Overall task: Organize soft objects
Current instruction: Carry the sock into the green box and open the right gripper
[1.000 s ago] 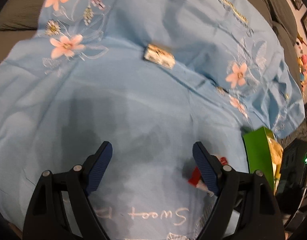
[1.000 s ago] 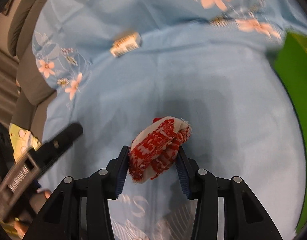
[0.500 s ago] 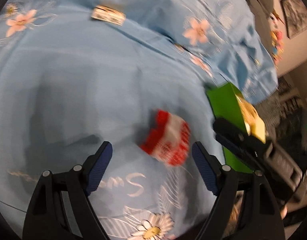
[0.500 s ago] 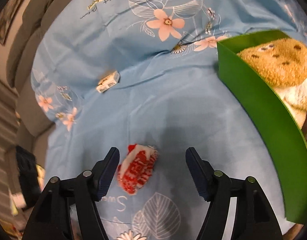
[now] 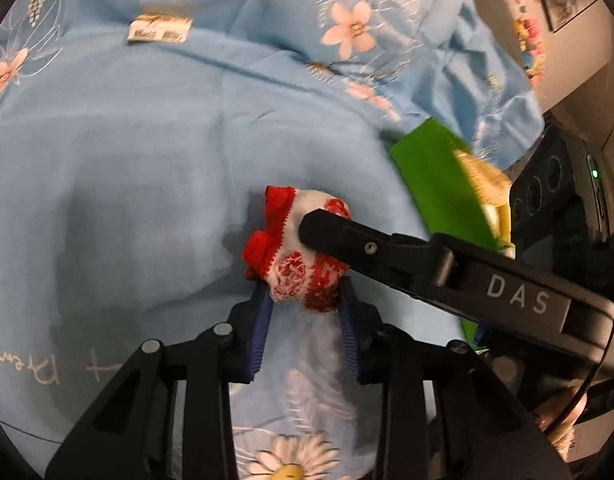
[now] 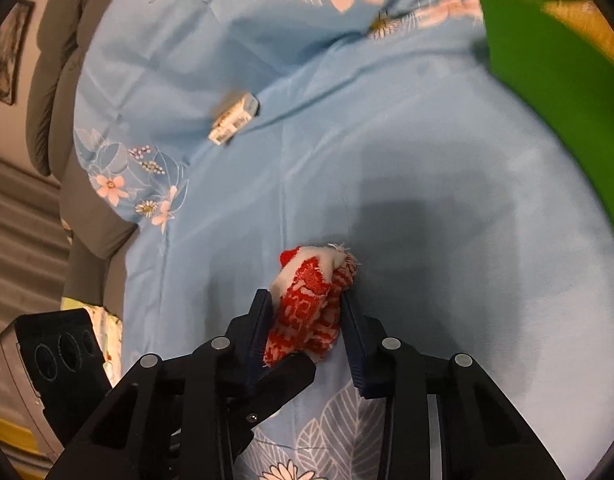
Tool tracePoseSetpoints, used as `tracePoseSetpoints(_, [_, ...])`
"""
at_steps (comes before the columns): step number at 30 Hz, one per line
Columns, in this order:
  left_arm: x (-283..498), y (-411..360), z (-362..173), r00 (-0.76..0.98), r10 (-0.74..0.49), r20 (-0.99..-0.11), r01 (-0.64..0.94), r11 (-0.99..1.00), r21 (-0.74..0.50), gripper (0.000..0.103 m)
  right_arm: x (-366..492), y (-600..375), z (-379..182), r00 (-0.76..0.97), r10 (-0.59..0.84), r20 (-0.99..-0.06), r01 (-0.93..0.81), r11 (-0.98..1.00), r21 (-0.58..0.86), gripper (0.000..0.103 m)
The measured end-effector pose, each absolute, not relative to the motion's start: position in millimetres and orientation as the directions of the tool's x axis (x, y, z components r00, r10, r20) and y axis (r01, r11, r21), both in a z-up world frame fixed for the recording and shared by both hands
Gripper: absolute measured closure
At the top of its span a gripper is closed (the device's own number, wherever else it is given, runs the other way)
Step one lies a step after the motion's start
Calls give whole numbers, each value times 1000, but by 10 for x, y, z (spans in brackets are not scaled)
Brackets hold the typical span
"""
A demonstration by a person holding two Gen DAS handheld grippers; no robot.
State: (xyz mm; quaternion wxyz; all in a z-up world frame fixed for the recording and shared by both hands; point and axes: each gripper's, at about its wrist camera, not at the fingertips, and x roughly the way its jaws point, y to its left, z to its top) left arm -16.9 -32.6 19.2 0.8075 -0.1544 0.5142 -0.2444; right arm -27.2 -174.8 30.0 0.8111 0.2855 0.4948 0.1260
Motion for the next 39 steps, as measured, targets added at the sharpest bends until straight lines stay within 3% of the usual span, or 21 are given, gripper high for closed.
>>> tracePoseSetpoints(10, [-396, -783, 874, 481, -625, -614, 446, 778, -442, 72, -740, -2229, 1093, 716, 353, -602, 60, 829, 557, 66])
tracePoseSetpoints(16, [-369, -1323, 1108, 408, -723, -557, 564, 679, -469, 72, -1010, -2775, 1322, 796, 226, -562, 152, 824, 546, 66])
tracePoseSetpoints(25, [-319, -2186, 1090, 259, -776, -574, 670, 573, -472, 72, -1195, -3454, 1252, 782, 34, -623, 370, 779, 506, 66])
tracePoseSetpoints(34, [-199, -2646, 732, 206, -693, -691, 649, 626, -433, 71, -1044, -3769, 893, 696, 29, -718, 474, 732, 489, 66])
tracePoseSetpoints(39, [-240, -2569, 765, 236, -692, -682, 655, 632, -415, 68, -1062, -3740, 949, 703, 16, -711, 474, 735, 485, 65])
